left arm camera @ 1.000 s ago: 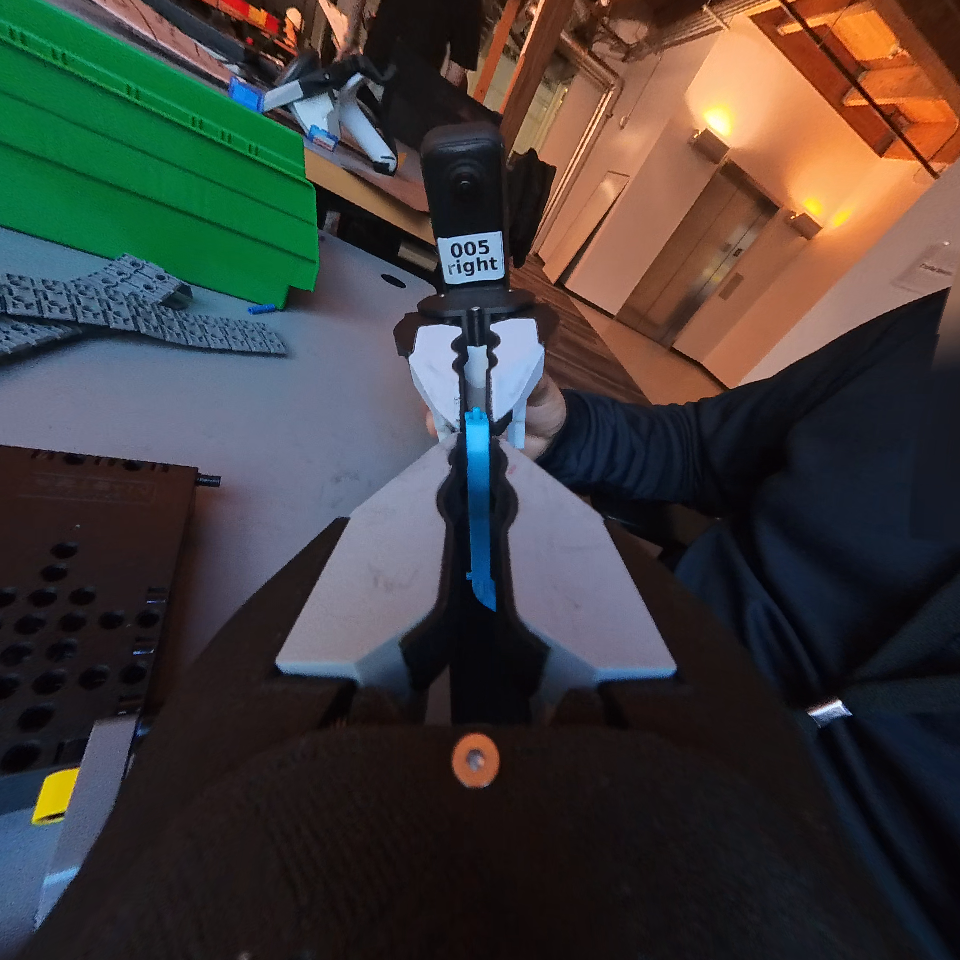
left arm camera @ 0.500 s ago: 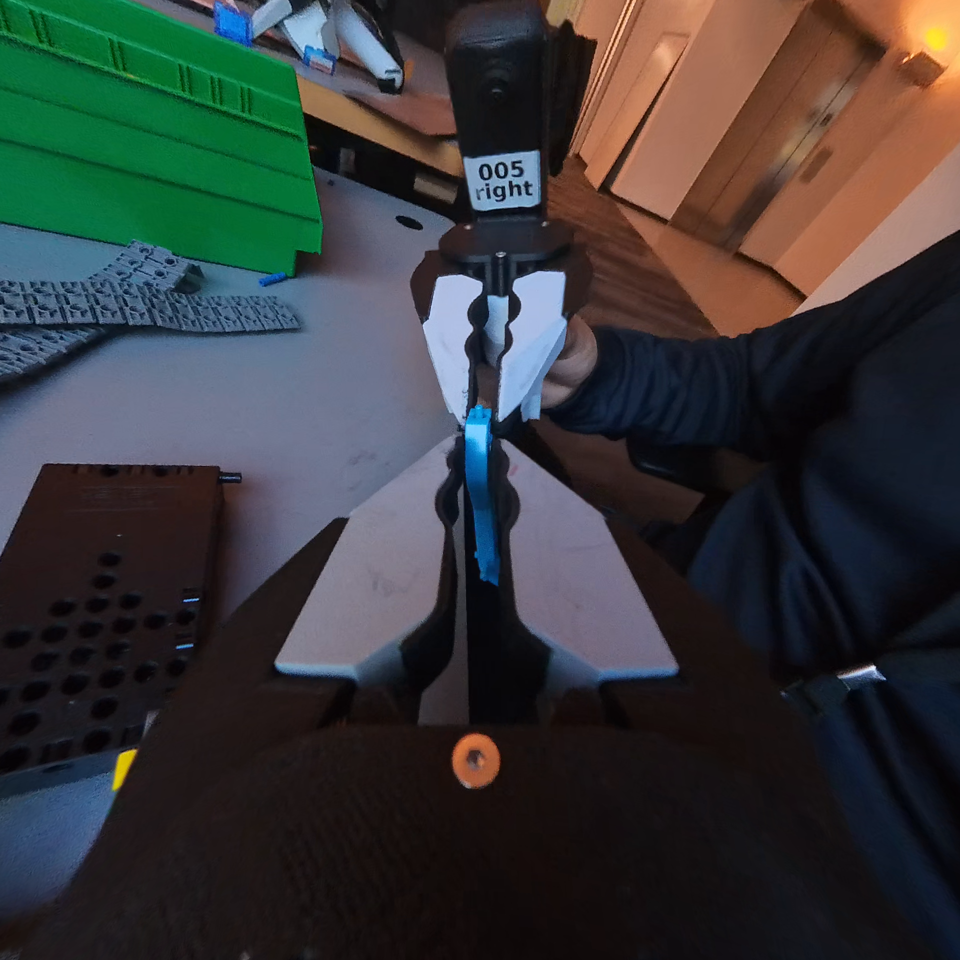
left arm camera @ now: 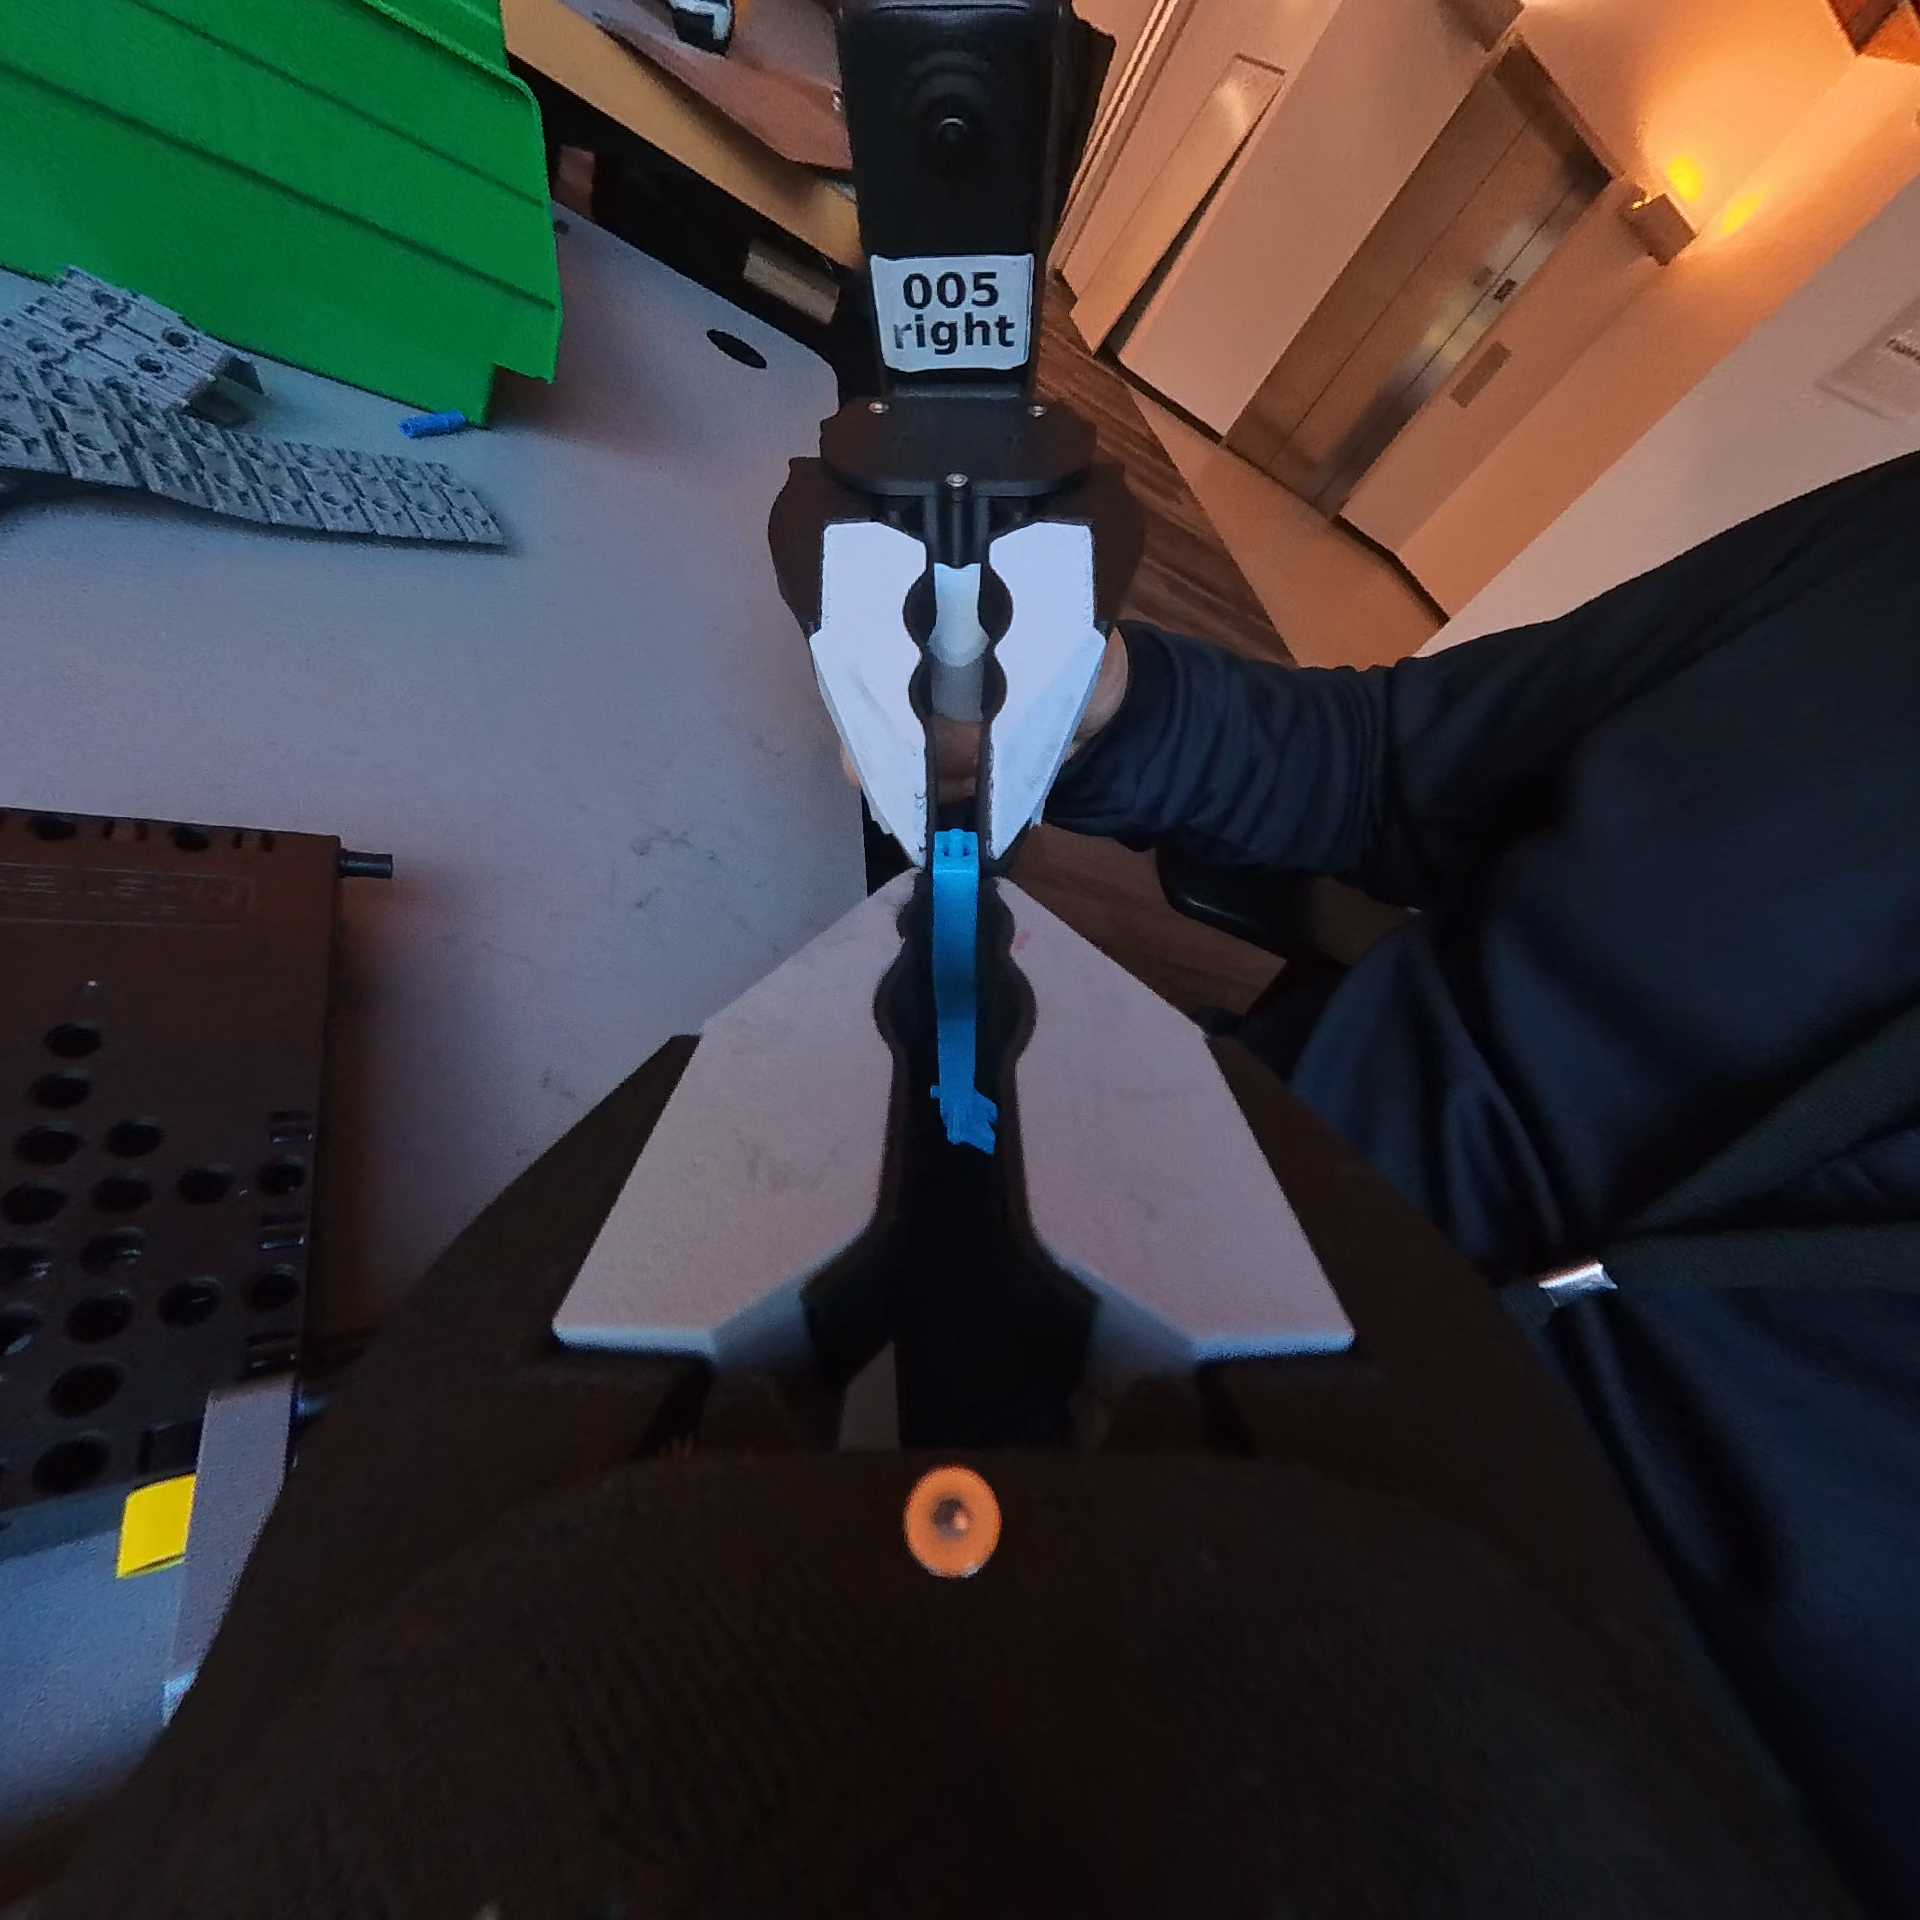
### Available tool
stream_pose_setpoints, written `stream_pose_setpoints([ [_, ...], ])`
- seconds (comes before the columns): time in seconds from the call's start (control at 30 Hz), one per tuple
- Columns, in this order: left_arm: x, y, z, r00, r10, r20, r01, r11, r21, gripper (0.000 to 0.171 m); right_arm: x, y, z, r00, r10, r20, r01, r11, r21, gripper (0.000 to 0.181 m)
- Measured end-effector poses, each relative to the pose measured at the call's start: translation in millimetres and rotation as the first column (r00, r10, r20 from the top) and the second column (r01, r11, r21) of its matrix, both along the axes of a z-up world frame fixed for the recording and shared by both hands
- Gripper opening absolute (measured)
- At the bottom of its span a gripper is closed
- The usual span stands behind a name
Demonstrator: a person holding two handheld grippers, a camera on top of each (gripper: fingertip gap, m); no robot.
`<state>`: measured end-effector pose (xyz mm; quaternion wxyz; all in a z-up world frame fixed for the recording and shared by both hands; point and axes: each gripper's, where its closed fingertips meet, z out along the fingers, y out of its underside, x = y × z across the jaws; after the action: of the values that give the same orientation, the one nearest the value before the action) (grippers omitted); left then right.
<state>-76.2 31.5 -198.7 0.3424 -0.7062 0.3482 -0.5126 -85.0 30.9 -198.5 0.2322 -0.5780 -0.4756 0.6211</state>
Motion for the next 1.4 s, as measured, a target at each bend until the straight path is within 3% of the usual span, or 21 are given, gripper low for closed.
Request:
stream_pose_setpoints([
  [0.1,-1,-1,2,1.000,0.007,-0.004,-0.007,1.000,0.028,0.007,0,-1,1,1.000,0.002,-0.009,-0.002,1.000,0.004,0.005],
  [0.23,-3,0,13,0.994,0.043,0.104,-0.044,0.999,0.009,0.007,0,0,12,0.998,-0.019,-0.067,0.020,1.000,0.008,0.004],
  [0.57,-4,7,17,0.969,0.114,0.221,-0.107,0.993,-0.041,0.007,0,7,15,0.991,-0.065,-0.118,0.059,0.997,-0.056,0.004],
  [0.8,-7,12,15,0.964,0.146,0.221,-0.137,0.989,-0.059,0.007,-1,12,13,0.990,-0.095,-0.106,0.089,0.994,-0.059,0.004],
  [1.1,-12,26,1,0.949,0.278,0.150,-0.263,0.958,-0.117,0.007,-6,27,0,0.988,-0.154,-0.022,0.149,0.978,-0.143,0.004],
  [1.4,-12,22,7,0.948,0.261,0.183,-0.250,0.965,-0.082,0.007,-7,24,5,0.989,-0.143,-0.041,0.138,0.986,-0.097,0.004],
])
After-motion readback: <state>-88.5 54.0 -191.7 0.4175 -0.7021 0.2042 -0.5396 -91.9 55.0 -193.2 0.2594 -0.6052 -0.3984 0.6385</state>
